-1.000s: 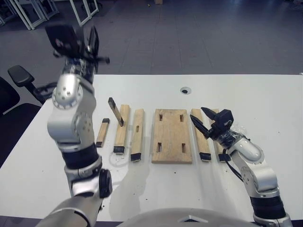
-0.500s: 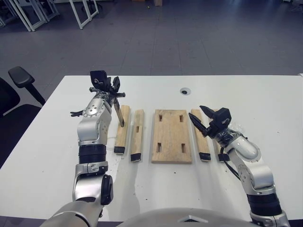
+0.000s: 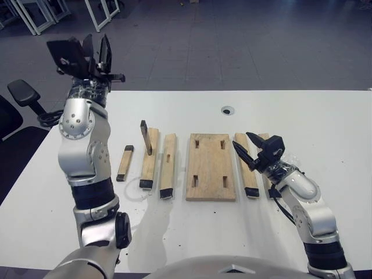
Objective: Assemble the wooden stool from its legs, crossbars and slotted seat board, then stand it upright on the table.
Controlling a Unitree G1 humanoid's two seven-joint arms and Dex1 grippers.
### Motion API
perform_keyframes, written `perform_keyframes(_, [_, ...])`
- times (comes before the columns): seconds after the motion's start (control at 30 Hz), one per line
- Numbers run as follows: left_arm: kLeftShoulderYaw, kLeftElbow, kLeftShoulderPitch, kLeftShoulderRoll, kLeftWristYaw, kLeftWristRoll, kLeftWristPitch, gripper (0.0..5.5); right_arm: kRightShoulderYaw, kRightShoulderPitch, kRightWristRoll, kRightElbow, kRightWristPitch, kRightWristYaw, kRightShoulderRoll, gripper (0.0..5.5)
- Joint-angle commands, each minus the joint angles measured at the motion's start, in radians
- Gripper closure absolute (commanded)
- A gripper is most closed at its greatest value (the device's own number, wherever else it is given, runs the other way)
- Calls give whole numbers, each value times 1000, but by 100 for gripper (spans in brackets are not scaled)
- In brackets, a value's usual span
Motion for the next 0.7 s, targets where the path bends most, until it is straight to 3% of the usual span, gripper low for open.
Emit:
perform_keyframes(0.03, [-89, -120, 213, -32, -19, 30, 35, 335, -2, -3, -3, -10, 14, 3, -7, 283])
perform_keyframes(0.2, [-183, -190, 507, -71, -37, 102, -48, 238, -7, 5, -2, -9, 20, 8, -16, 283])
perform_keyframes(0.37, [-211, -116, 666, -82, -58, 149, -118, 238, -10, 8, -2, -6, 21, 15, -22, 283])
perform_keyframes(0.7, [-252, -25, 739, -104, -52, 181, -43, 238, -10, -2, -3, 5, 21, 22, -30, 283])
